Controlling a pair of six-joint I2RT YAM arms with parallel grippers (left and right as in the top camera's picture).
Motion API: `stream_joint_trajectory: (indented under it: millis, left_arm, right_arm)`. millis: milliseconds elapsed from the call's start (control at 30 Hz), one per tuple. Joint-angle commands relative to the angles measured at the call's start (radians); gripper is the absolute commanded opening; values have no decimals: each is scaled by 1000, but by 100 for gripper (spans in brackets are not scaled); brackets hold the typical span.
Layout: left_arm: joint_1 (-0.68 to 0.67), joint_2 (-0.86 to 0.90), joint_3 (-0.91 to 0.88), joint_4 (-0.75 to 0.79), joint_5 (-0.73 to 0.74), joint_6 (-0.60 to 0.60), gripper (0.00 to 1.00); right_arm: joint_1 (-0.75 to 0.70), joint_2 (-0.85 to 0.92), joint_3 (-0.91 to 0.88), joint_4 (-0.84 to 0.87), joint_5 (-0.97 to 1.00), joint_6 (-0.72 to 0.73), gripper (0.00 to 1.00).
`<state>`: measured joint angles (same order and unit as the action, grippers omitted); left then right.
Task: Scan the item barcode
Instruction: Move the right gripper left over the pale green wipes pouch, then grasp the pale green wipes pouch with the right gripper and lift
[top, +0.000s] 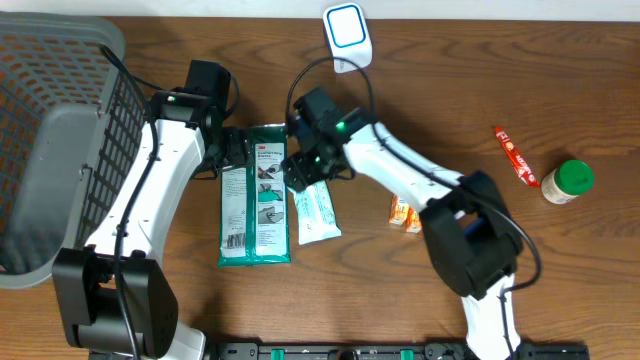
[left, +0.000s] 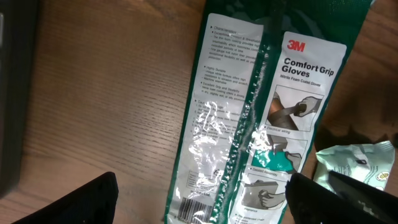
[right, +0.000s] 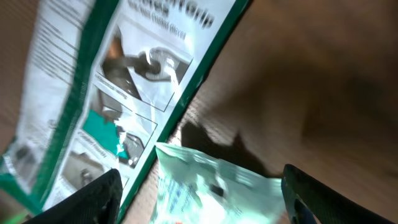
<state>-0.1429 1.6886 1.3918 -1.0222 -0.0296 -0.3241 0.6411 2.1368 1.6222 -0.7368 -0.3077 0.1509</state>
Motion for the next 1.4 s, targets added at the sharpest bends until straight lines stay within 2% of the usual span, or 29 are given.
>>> stream_joint_trajectory:
  millis: [0,300,467,567,667,800,833,900,1067,1167,1367]
  left_arm:
    - [2,-3,14,-5,-9,2,87]
    - [2,-3,14,-5,-9,2,87]
    - [2,-3,14,-5,-9,2,87]
    - [2,-3,14,-5,-9,2,87]
    - [2,-3,14,-5,-9,2,87]
    - [2,-3,14,-5,-9,2,87]
    - [2,-3,14,-5,-9,2,87]
    - [2,-3,14,-5,-9,1,87]
    - [2,-3,14,-5,-9,1,87]
    - [2,-3,14,-5,-9,2,87]
    - [2,-3,14,-5,-9,1,87]
  right_arm:
    - [-63,-115,43,-14,-38,-32,80]
    - [-127,-96,-33,-74,-42,-11,79]
    - [-87,-81,-159,14,-102,22,77]
    - [-52,-81,-248,92,-101,113,73]
    - [-16,-81,-338,202,-101,183,69]
    - [32,-81,-423,348,-101,193,59]
    - [49,-81,-440,384,-100,193,52]
    - [55,-81,-439,393,-100,193,46]
    - [13,-87,-406,396,-111,193,49]
    - [-35,-97,-380,397,-202,193,48]
    - [-95,-98,-375,323,-306,193,61]
